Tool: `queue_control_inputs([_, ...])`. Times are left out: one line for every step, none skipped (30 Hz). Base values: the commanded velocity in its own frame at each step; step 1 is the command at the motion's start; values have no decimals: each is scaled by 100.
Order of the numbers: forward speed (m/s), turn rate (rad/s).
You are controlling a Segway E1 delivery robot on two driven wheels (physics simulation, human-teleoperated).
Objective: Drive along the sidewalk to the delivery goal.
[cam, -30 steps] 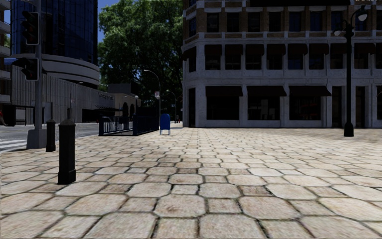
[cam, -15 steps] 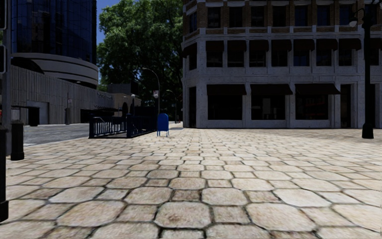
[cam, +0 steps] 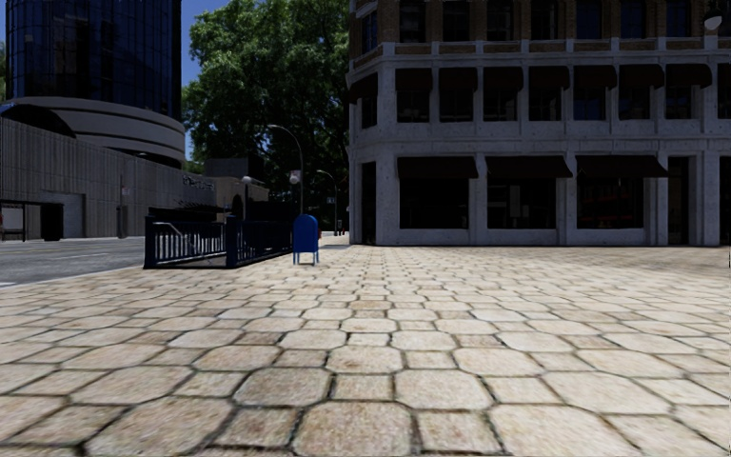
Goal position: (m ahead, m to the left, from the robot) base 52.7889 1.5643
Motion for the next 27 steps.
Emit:
queue_control_inputs([190, 0])
queue_control_inputs([190, 0])
queue_control_inputs([190, 0])
queue_control_inputs([190, 0])
queue_control_inputs([190, 0])
queue_control_inputs([190, 0])
queue_control_inputs([190, 0])
queue_control_inputs([190, 0])
queue_control_inputs([190, 0])
queue_control_inputs([190, 0])
queue_control_inputs([190, 0])
queue_control_inputs([190, 0])
queue_control_inputs([190, 0])
queue_control_inputs([190, 0])
queue_control_inputs([190, 0])
queue_control_inputs([190, 0])
queue_control_inputs([190, 0])
queue_control_inputs([190, 0])
queue_control_inputs([190, 0])
queue_control_inputs([190, 0])
queue_control_inputs([190, 0])
queue_control_inputs([190, 0])
queue_control_inputs([190, 0])
queue_control_inputs([190, 0])
queue_control_inputs([190, 0])
queue_control_inputs([190, 0])
queue_control_inputs([190, 0])
